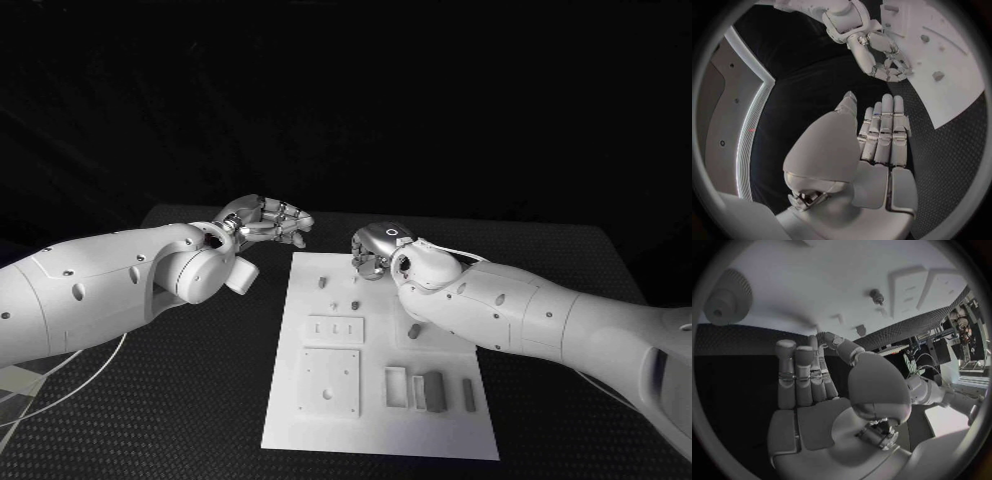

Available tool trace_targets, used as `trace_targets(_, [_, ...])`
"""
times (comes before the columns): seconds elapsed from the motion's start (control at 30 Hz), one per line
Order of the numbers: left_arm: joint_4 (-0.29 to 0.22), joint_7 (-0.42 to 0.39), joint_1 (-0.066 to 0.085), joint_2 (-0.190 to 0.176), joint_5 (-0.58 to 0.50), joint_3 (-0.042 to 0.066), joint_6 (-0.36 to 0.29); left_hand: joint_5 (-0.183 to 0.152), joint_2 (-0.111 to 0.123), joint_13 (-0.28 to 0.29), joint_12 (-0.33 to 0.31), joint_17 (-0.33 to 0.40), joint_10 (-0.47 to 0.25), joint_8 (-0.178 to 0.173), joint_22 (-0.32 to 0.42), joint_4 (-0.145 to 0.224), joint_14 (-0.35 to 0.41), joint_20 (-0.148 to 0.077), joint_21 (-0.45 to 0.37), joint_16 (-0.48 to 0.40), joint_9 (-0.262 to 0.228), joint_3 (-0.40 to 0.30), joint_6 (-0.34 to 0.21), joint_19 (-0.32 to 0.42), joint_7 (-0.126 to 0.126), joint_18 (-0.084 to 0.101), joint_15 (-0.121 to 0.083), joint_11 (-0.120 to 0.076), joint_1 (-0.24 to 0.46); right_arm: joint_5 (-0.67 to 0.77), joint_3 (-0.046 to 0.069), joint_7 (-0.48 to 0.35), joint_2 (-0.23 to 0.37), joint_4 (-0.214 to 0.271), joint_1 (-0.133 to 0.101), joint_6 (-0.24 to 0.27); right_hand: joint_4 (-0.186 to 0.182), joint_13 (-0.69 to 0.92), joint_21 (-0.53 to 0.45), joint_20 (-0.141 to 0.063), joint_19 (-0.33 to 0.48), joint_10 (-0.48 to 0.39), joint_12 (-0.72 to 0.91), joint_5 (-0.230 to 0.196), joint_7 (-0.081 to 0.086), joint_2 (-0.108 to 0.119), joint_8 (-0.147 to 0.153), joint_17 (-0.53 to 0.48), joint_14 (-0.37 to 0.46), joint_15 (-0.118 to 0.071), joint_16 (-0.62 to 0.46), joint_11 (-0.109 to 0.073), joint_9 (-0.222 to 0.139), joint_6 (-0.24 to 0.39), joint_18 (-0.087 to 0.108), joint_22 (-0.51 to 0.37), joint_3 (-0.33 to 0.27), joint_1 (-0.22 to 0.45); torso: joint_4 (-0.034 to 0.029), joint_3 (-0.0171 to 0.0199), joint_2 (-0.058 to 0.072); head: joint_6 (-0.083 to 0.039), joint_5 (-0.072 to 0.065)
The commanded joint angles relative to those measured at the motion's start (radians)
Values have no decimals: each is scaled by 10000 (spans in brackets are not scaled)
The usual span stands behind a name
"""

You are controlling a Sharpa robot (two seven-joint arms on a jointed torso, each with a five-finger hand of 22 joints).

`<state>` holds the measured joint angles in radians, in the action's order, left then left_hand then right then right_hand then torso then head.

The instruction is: Assemble the parts on the task board

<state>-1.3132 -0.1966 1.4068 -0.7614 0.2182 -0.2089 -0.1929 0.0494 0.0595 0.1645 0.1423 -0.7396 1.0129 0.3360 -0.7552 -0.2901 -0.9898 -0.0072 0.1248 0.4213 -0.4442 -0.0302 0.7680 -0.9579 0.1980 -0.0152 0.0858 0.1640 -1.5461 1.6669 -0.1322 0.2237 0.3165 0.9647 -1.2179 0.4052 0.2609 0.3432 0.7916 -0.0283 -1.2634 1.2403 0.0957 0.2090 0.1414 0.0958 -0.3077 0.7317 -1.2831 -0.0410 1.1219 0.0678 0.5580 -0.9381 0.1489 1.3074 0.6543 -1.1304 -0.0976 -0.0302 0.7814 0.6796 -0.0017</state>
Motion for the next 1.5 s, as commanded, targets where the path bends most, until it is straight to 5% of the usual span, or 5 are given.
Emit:
trace_targets(0.03, [-46,-59,23,17,3,15,62,15,19,-10,-42,-11,-6,-44,14,-15,-29,-47,-47,-50,15,-65,-38,-12,17,-86,-6,61,117,54,1,-64,-35,-53,1,15,17,17,13,-27,-43,0,-45,-43,56,-31,55,-9,-21,-34,35,7,12,11,1129,179,39,96,-5,4,19,-4,13])
trace_targets(1.17, [13,-52,25,54,2,18,108,15,22,-10,-62,-34,-6,-51,14,-15,-33,-56,-65,-72,15,-74,-44,-20,15,-73,-8,65,128,-74,0,-125,-3,-59,3,-45,53,32,2,-39,-50,-7,-56,-48,63,-24,63,-11,-13,-34,34,7,29,23,1129,178,80,128,5,-1,17,97,9])
trace_targets(1.5, [18,-42,25,56,2,18,114,15,24,-10,-67,-40,-6,-53,14,-15,-34,-58,-70,-78,15,-75,-45,-22,14,-70,-9,66,132,-233,-1,-185,-30,-126,3,-189,70,11,-45,-64,-57,-258,-205,-55,210,164,264,-17,3,56,35,102,-16,368,1129,174,115,270,3,-16,20,119,7])
